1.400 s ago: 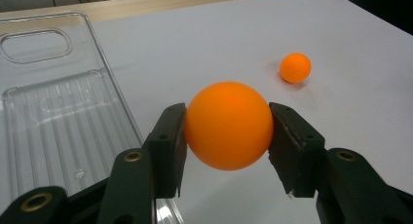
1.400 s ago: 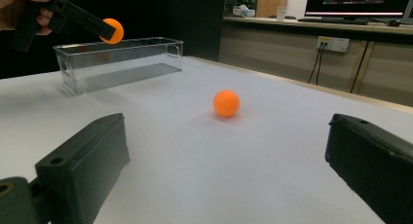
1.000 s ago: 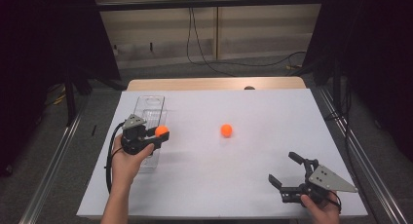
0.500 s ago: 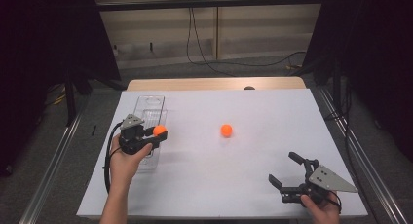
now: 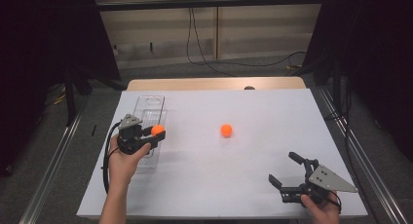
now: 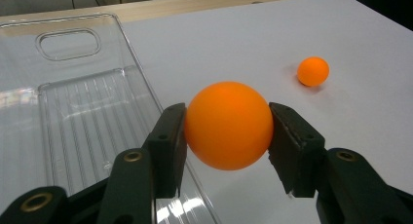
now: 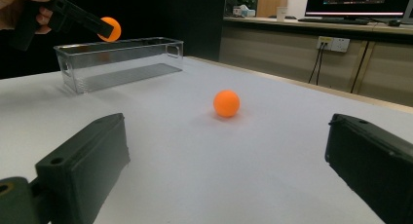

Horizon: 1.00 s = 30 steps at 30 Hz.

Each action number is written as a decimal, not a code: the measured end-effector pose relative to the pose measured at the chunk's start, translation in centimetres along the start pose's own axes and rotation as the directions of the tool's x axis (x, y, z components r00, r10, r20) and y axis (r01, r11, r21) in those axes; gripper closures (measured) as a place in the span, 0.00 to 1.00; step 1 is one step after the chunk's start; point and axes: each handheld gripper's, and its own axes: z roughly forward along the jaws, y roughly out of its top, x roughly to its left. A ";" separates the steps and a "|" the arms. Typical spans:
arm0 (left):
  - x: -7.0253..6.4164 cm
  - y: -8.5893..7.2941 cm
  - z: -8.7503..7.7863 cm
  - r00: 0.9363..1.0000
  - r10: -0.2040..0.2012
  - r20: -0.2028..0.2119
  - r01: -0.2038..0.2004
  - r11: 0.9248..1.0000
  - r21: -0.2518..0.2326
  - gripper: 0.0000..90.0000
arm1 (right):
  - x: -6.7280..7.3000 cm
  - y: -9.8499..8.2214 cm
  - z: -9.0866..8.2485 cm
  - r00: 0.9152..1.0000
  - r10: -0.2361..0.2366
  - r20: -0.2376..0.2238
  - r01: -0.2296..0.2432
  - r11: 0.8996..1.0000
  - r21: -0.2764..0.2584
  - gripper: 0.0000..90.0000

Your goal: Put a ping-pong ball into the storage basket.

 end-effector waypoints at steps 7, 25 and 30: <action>0.3 0.0 -0.2 1.000 -0.006 -0.007 0.006 1.000 -0.002 0.57 | 0.0 0.0 0.0 1.000 -0.002 0.000 0.002 1.000 0.001 0.01; 0.9 -0.3 -0.3 0.999 -0.012 -0.034 0.012 1.000 -0.007 0.57 | 0.0 0.0 0.0 1.000 0.000 -0.002 0.000 1.000 0.000 0.01; 1.1 -0.4 -0.4 0.999 -0.016 -0.040 0.016 1.000 -0.007 0.57 | 0.0 0.0 0.0 1.000 0.000 -0.003 0.000 1.000 0.002 0.02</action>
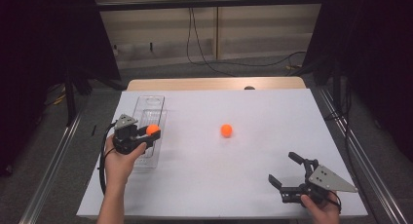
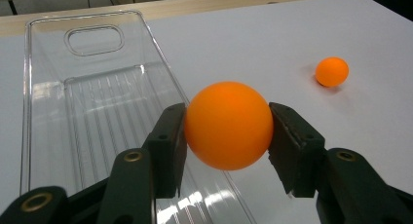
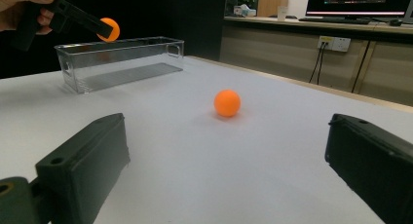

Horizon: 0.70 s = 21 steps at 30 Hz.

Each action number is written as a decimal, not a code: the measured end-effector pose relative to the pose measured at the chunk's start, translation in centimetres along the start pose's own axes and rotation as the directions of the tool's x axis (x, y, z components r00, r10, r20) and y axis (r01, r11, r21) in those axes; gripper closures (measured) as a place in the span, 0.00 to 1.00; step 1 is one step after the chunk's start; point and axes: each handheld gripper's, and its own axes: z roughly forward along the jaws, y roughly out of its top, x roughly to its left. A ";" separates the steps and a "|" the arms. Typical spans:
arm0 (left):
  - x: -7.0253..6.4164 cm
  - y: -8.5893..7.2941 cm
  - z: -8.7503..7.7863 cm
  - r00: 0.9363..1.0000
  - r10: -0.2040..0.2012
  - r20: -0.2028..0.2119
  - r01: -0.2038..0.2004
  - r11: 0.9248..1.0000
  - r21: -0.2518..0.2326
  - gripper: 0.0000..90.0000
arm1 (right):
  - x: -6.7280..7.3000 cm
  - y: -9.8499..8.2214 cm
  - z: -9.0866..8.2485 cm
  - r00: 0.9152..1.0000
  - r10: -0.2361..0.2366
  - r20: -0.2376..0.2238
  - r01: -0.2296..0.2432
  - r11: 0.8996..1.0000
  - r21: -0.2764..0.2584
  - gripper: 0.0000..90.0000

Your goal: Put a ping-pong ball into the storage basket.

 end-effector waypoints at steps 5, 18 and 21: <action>0.3 -0.1 -0.1 1.000 -0.003 -0.009 0.003 1.000 -0.002 0.57 | 0.0 0.0 0.0 1.000 0.000 0.000 0.000 1.000 0.000 0.02; 0.8 -0.3 -0.2 0.999 -0.012 -0.033 0.012 1.000 -0.001 0.57 | 0.0 0.0 0.0 1.000 -0.001 0.000 0.001 1.000 -0.001 0.02; 0.9 -0.4 -0.1 0.999 -0.016 -0.035 0.016 1.000 -0.001 0.57 | 0.0 0.0 0.0 1.000 -0.002 0.001 0.002 1.000 -0.001 0.02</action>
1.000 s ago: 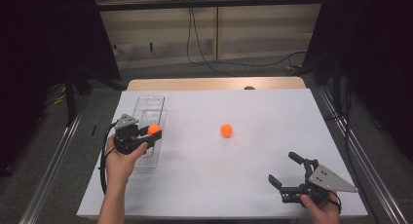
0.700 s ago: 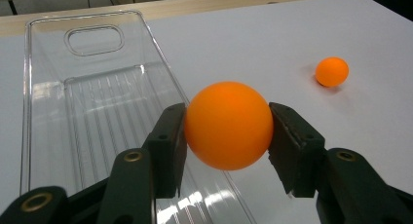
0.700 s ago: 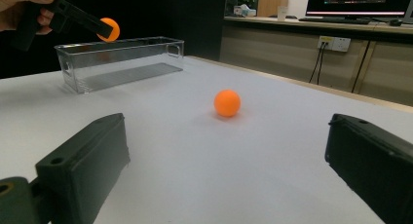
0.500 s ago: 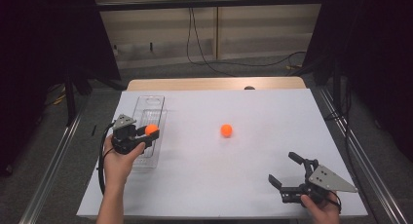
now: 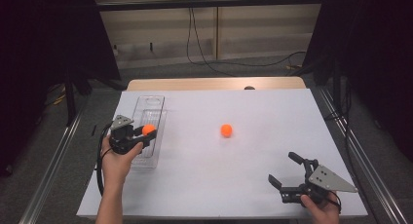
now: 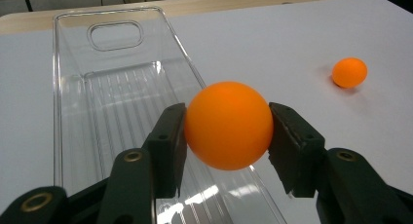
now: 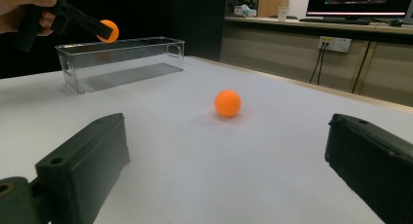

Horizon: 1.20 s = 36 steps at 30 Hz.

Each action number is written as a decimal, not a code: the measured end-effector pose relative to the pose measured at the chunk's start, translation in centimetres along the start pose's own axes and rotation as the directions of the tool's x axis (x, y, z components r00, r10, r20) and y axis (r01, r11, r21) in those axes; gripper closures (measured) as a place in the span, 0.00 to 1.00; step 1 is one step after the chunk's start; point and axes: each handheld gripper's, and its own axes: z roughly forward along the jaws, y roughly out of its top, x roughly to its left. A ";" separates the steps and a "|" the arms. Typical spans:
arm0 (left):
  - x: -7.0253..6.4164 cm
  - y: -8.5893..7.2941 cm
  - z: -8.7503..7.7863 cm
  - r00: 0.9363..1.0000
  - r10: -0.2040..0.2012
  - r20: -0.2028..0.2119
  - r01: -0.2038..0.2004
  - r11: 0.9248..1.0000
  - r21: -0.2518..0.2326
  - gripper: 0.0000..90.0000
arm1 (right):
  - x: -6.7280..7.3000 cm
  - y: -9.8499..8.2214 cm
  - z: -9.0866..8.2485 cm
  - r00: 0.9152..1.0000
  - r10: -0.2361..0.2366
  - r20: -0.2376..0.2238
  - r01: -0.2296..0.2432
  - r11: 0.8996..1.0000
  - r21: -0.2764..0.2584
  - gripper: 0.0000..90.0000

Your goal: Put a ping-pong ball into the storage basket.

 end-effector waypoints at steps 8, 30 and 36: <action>0.3 -0.1 0.0 1.000 -0.003 -0.011 0.003 1.000 -0.001 0.57 | 0.0 0.0 0.0 1.000 0.002 -0.001 -0.002 1.000 0.000 0.01; 0.5 -0.1 -0.2 0.999 -0.001 -0.039 0.000 1.000 -0.002 0.57 | 0.0 0.0 0.0 1.000 0.001 -0.005 -0.001 1.000 0.000 0.02; 0.7 -0.2 -0.1 0.999 0.001 -0.052 -0.001 1.000 0.001 0.57 | 0.0 0.0 0.0 1.000 -0.001 -0.004 0.001 1.000 -0.001 0.01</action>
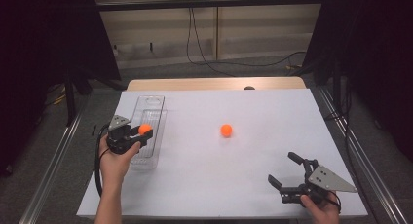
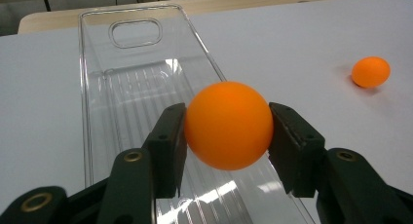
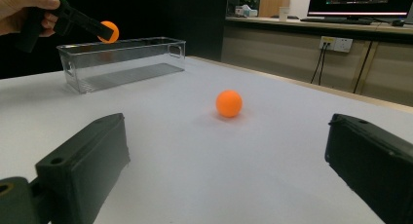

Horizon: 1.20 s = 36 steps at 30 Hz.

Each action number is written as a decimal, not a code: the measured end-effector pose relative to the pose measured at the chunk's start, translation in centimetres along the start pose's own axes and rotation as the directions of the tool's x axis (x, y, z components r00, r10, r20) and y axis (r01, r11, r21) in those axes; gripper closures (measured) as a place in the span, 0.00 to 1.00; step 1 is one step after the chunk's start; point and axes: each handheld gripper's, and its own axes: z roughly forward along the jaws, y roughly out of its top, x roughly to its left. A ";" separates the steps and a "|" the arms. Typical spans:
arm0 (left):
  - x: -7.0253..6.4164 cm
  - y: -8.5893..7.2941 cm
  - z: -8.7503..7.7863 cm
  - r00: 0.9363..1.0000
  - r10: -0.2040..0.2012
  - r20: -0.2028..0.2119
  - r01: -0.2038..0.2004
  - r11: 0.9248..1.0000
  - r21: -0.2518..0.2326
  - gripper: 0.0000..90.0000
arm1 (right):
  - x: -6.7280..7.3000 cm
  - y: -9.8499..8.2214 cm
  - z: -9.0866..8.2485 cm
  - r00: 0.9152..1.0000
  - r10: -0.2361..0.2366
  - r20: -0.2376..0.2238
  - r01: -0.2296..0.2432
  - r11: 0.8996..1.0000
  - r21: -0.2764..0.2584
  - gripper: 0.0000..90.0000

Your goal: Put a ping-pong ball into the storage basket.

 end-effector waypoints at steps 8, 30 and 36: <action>0.3 -0.2 0.1 1.000 -0.002 -0.019 0.002 1.000 0.006 0.57 | 0.0 0.0 0.0 1.000 0.000 -0.001 0.000 1.000 0.002 0.02; 0.8 -0.8 0.8 0.997 -0.001 -0.078 0.002 1.000 0.023 0.56 | 0.0 0.0 0.0 1.000 0.001 -0.001 -0.001 1.000 0.003 0.02; 0.9 -0.9 0.8 0.996 0.003 -0.092 -0.001 1.000 0.025 0.56 | 0.0 0.0 0.0 1.000 -0.002 -0.002 0.002 1.000 0.002 0.02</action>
